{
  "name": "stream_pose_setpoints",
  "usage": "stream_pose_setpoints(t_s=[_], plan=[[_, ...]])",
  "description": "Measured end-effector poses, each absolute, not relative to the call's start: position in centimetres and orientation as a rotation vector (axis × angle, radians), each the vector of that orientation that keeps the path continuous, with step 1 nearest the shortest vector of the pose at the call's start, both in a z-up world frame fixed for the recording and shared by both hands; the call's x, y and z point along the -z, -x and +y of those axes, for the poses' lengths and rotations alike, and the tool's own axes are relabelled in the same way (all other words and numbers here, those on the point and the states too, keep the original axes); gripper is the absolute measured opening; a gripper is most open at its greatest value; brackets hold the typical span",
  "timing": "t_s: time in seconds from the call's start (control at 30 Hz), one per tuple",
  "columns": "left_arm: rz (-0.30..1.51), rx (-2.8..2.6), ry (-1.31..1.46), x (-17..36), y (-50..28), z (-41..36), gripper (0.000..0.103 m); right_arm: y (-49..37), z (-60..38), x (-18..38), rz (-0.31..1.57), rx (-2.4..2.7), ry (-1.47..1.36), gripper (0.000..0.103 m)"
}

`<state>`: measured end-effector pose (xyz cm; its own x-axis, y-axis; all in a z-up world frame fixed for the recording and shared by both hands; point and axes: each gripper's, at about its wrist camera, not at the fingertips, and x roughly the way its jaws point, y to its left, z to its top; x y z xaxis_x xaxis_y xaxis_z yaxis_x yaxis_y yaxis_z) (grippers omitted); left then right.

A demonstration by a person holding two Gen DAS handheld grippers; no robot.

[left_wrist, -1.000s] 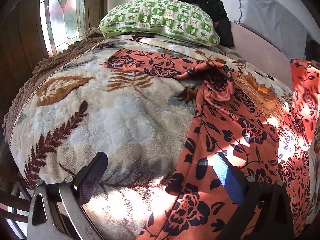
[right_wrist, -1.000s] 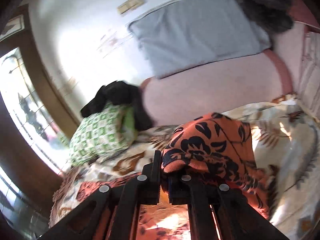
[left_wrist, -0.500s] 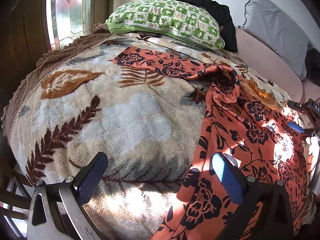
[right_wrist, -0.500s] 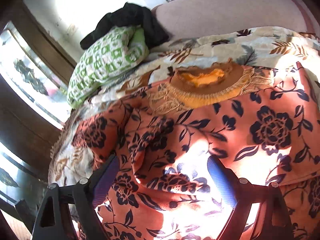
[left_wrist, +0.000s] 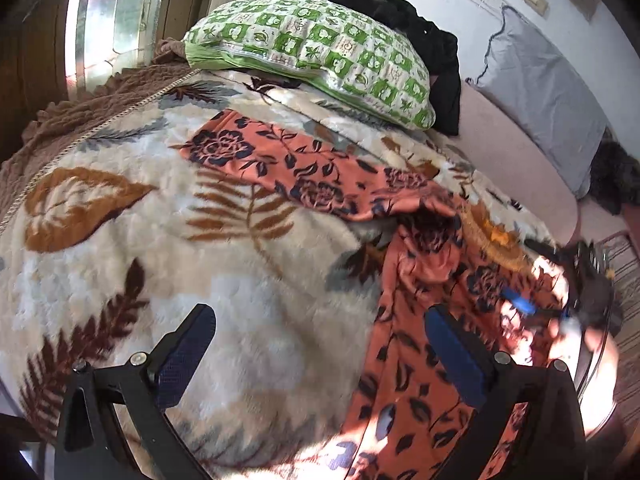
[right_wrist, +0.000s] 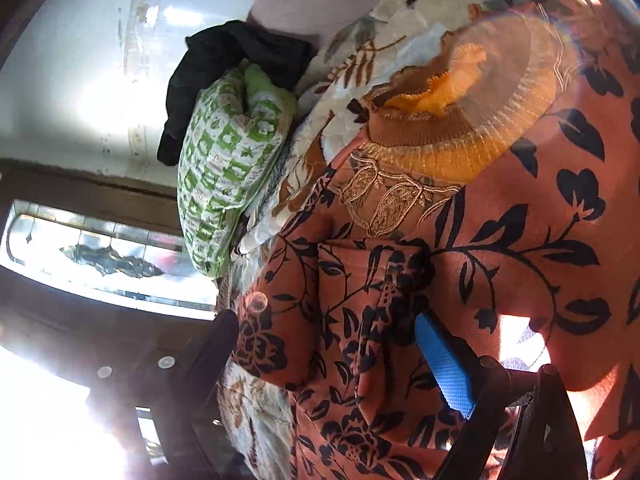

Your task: Fold small clothes

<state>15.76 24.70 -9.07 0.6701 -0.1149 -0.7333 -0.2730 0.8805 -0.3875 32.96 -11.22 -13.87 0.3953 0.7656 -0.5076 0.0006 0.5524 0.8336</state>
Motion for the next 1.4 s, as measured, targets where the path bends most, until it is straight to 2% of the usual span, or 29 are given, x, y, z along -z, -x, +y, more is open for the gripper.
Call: stream_pose_setpoints(t_s=[0.2,0.4,0.43,0.47,0.5,0.53,0.57,0.67,0.8,0.93,1.1,1.13,1.17,1.2,1.23,1.33,1.4], plan=[[0.8,-0.125,0.949,12.4,-23.6,33.8,0.103,-28.1,-12.5,13.5,1.047,-0.592,-0.756,0.092],[0.789,-0.259,1.093,14.9,-26.9,38.2,0.101,-24.8,-14.7,12.9,1.013,-0.606,-0.732,0.092],[0.78,-0.262,1.094,14.8,-27.1,38.4,0.097,-24.7,-14.9,12.9,1.013,-0.603,-0.727,0.092],[0.782,-0.266,1.099,14.9,-27.4,38.6,0.076,-24.6,-15.1,12.9,1.014,-0.597,-0.719,0.092],[0.805,-0.277,1.11,15.3,-27.9,38.9,0.042,-24.7,-15.3,12.9,1.015,-0.594,-0.713,0.092],[0.848,-0.301,1.122,16.0,-28.4,39.2,0.021,-24.8,-15.4,12.8,1.017,-0.59,-0.708,0.092],[0.875,-0.318,1.145,16.8,-28.6,39.8,0.005,-25.0,-15.4,12.7,1.017,-0.584,-0.701,0.092],[0.844,-0.332,1.125,16.0,-28.4,40.7,0.004,-25.6,-15.6,12.4,1.016,-0.564,-0.679,0.092],[0.648,-0.363,0.873,8.0,-26.4,40.9,0.004,-27.6,-15.8,12.3,1.014,-0.521,-0.709,0.092],[0.485,-0.353,0.755,1.2,-22.7,42.2,0.004,-31.5,-13.9,12.8,1.034,-0.548,-0.83,0.092],[0.45,-0.363,0.654,-1.2,-19.7,43.8,0.004,-35.7,-8.6,15.5,1.181,-0.518,-0.771,0.09],[0.454,-0.365,0.643,-1.1,-19.4,44.0,0.004,-35.9,-7.9,15.4,1.177,-0.506,-0.734,0.073],[0.463,-0.368,0.636,-0.8,-19.4,44.1,0.004,-36.1,-7.1,15.0,1.166,-0.509,-0.699,0.033],[0.467,-0.37,0.635,-0.6,-19.2,44.3,0.004,-36.1,-6.3,14.5,1.162,-0.51,-0.685,0.018],[0.47,-0.37,0.635,-0.4,-19.0,44.4,0.004,-35.8,-5.5,13.5,1.135,-0.509,-0.657,0.013],[0.477,-0.364,0.623,-0.1,-18.7,44.3,0.004,-32.5,0.3,9.2,0.978,-0.611,-0.396,0.014],[0.481,-0.355,0.616,-0.2,-18.7,44.0,0.004,-29.5,5.6,9.7,0.978,-0.701,-0.145,0.037]])
